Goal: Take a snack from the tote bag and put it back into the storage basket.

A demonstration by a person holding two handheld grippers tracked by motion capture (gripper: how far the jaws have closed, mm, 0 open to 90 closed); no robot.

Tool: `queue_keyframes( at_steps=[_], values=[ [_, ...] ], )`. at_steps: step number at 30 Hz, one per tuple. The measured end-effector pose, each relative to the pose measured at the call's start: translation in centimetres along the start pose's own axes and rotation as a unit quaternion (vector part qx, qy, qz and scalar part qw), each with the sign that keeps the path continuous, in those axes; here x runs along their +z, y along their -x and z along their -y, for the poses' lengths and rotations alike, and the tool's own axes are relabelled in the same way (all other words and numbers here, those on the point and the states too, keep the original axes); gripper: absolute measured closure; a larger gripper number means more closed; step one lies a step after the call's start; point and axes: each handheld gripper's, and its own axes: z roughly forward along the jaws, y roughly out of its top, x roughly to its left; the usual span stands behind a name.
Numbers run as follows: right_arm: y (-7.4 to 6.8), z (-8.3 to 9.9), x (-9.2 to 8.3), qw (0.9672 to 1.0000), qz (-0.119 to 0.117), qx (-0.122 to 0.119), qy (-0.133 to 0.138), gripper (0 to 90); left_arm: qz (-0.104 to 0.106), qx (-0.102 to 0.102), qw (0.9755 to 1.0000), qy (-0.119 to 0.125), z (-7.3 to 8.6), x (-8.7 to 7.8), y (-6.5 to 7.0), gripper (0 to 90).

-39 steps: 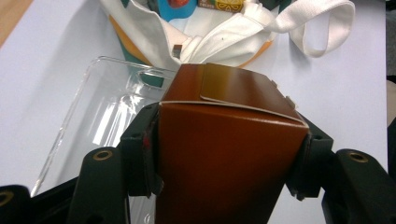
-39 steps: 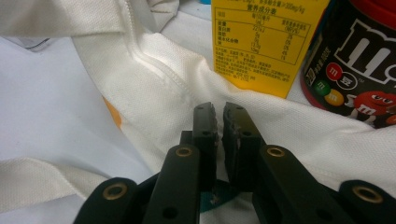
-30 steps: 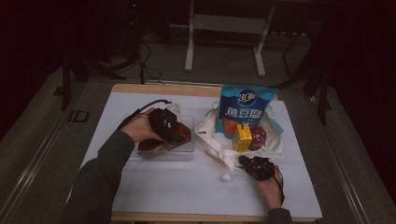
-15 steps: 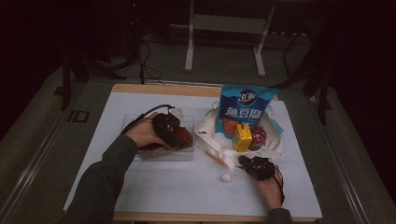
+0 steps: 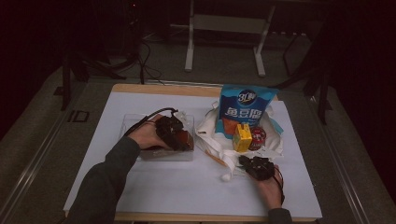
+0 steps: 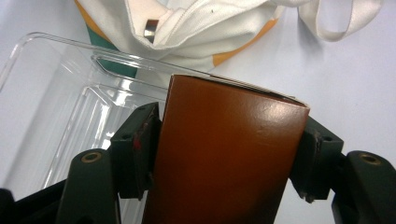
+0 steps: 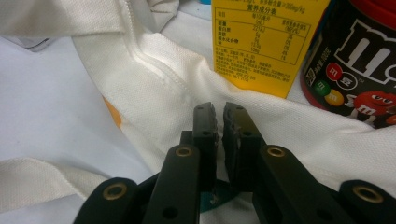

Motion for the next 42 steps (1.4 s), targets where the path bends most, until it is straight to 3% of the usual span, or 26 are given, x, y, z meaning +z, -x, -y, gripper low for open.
queue_keyframes(
  at_steps=[9,15,19,32,33,38,42],
  values=[
    [0.0,0.0,0.0,1.0,0.0,0.0,0.0,83.5,0.003,-0.009,0.9999,-0.008,-0.1,0.4,-0.1,33.4],
    [0.0,0.0,0.0,1.0,0.0,0.0,0.0,83.4,0.007,-0.005,0.9999,-0.011,-0.3,0.9,0.2,31.6],
    [0.0,0.0,0.0,1.0,-0.001,0.001,0.0,83.4,0.012,-0.011,0.9998,0.009,-0.6,0.6,0.3,31.0],
    [0.0,0.0,0.0,1.0,0.0,-0.001,0.0,83.0,-0.015,-0.003,0.9985,0.052,-1.3,-0.4,0.9,32.4],
    [0.0,0.0,0.0,1.0,0.0,-0.001,0.0,82.9,-0.019,-0.004,0.9975,0.068,-1.5,-0.6,1.0,32.4],
    [0.0,0.0,0.0,1.0,0.0,-0.001,0.001,82.9,-0.037,-0.005,0.9953,0.09,-1.9,-0.8,1.3,33.7],
    [0.0,0.0,0.0,1.0,0.0,-0.001,0.001,82.9,-0.039,-0.007,0.9932,0.11,-2.4,-1.0,1.4,35.0]
  ],
)
